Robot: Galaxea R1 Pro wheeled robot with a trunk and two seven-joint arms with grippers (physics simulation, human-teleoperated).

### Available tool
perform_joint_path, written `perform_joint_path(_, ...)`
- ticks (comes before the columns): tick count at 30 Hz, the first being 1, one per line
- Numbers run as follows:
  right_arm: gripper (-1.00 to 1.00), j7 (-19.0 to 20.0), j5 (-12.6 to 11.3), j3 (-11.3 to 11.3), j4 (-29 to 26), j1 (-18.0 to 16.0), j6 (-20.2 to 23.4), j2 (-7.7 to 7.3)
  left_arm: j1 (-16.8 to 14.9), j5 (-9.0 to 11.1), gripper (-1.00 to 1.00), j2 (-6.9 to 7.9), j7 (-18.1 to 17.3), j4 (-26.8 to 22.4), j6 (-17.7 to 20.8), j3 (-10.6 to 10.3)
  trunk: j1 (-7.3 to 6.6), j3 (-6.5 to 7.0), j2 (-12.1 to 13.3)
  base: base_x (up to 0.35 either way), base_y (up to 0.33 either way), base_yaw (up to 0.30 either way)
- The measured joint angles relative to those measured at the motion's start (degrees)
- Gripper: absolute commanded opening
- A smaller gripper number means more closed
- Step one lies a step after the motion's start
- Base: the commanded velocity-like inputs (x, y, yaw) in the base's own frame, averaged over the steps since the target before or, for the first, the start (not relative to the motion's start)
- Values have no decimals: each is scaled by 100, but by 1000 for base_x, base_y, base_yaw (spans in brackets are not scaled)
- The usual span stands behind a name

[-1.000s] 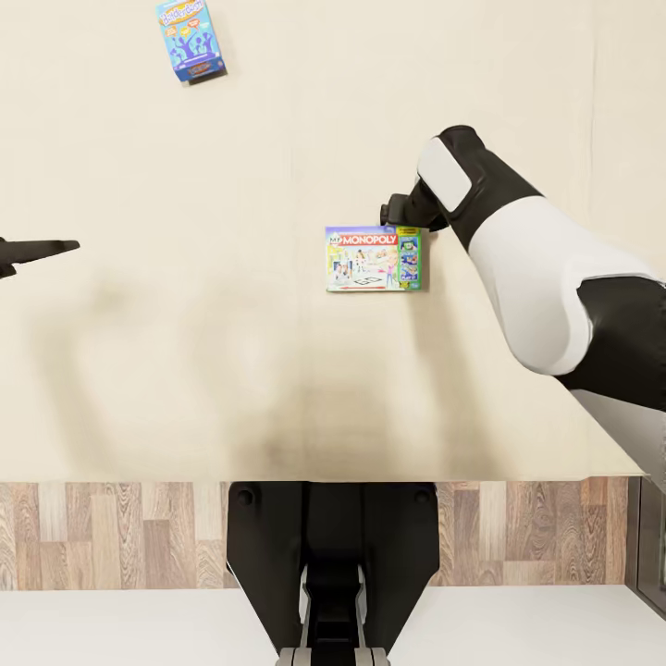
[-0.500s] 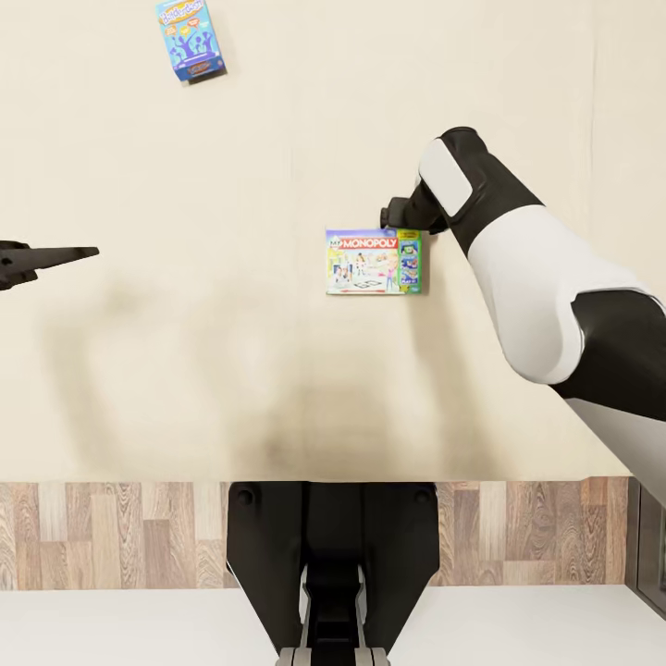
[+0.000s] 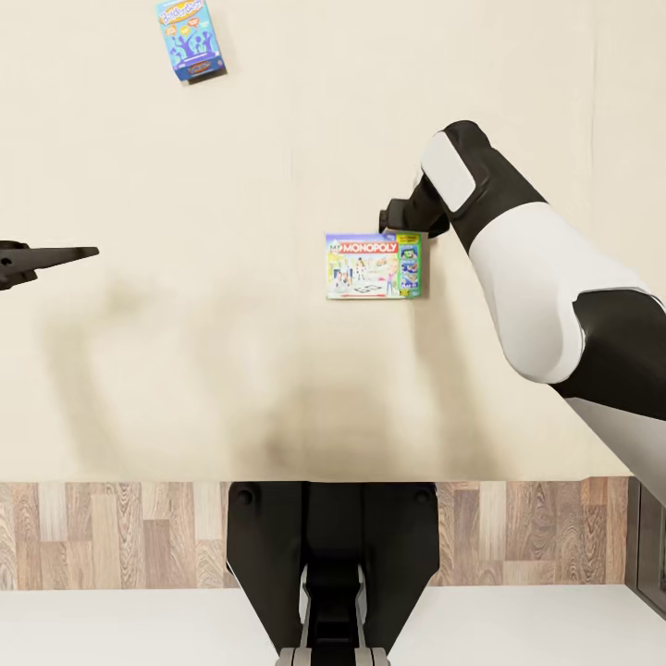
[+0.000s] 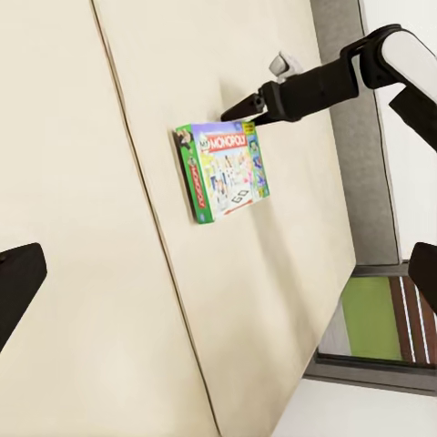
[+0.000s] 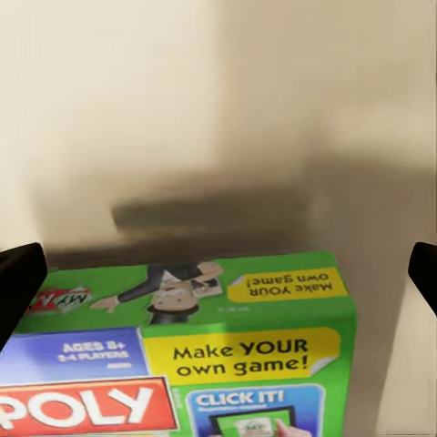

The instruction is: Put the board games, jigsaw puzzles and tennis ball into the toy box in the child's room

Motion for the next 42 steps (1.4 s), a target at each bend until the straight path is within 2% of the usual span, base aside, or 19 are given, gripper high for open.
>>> perform_joint_path(42,100,2,-7,8,2,12,90,0,0,0,100,3,0,0,0,16,0,0,0,0,0,0)
